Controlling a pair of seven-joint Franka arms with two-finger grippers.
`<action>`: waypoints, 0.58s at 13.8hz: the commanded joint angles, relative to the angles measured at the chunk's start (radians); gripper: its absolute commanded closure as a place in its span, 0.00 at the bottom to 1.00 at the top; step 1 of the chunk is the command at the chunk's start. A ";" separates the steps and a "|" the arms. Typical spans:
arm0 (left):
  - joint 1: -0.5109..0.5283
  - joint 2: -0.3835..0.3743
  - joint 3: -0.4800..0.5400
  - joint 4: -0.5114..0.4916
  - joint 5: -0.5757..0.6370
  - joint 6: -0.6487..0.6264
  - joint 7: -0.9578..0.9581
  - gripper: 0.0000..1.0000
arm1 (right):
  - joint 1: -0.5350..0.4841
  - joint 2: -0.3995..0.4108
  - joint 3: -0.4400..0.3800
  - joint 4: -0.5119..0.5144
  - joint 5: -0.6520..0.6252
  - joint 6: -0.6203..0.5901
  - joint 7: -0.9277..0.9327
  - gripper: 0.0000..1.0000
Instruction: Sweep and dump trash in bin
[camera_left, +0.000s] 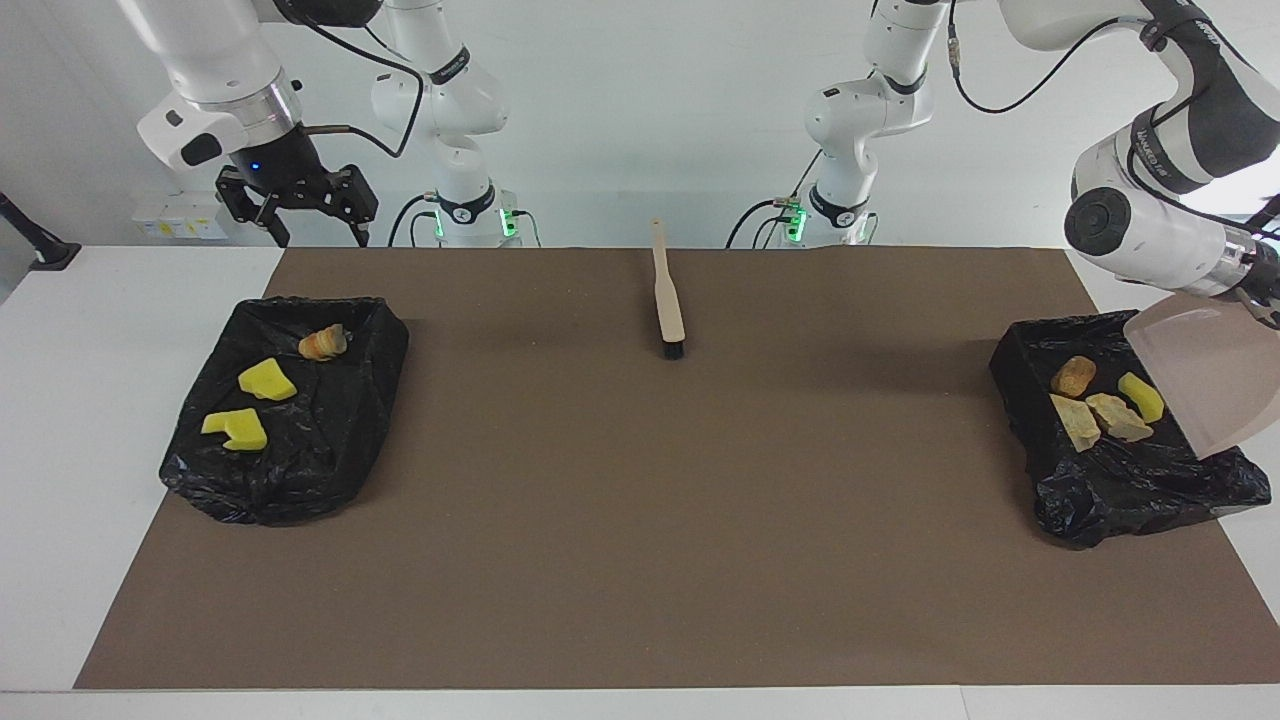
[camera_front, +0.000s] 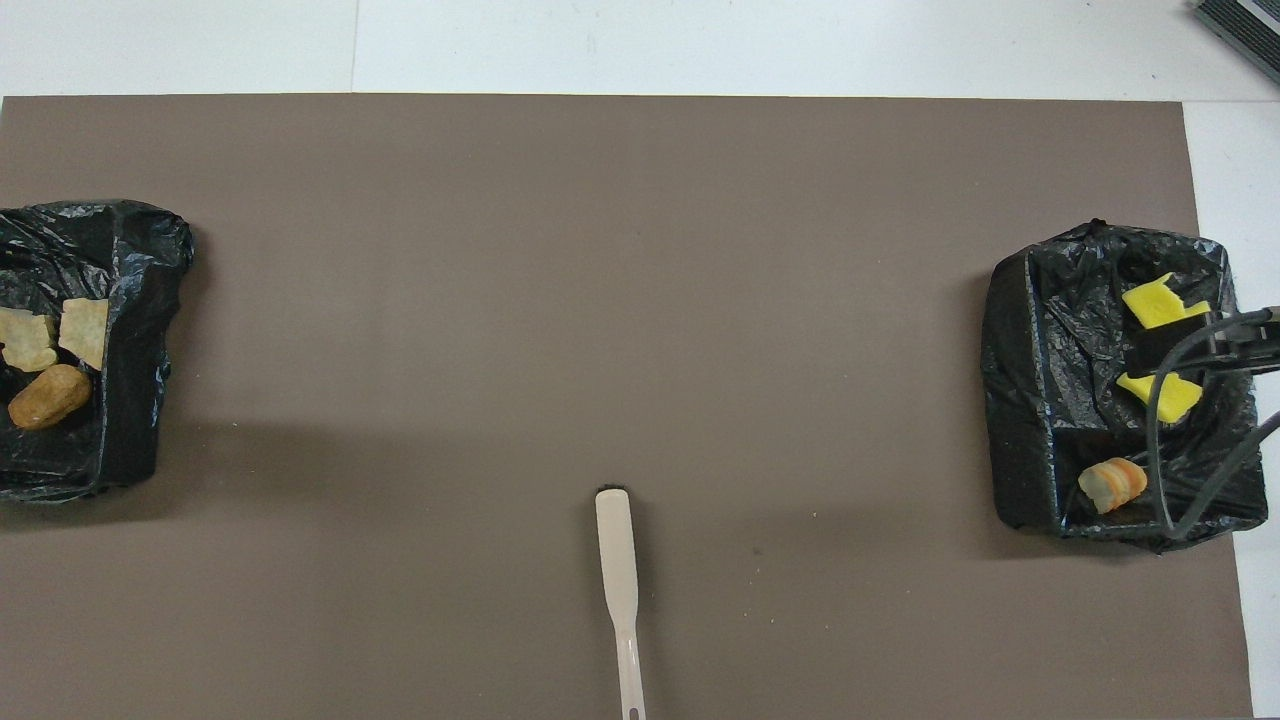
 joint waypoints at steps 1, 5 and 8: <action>-0.001 -0.016 0.008 -0.005 0.024 0.031 0.053 1.00 | 0.006 -0.023 -0.006 -0.024 0.015 0.021 0.007 0.00; -0.007 -0.014 0.007 0.063 -0.048 0.036 0.132 1.00 | 0.006 -0.023 -0.007 -0.024 0.015 0.021 0.007 0.00; -0.007 -0.013 0.007 0.127 -0.201 0.031 0.136 1.00 | 0.006 -0.023 -0.006 -0.024 0.015 0.021 0.007 0.00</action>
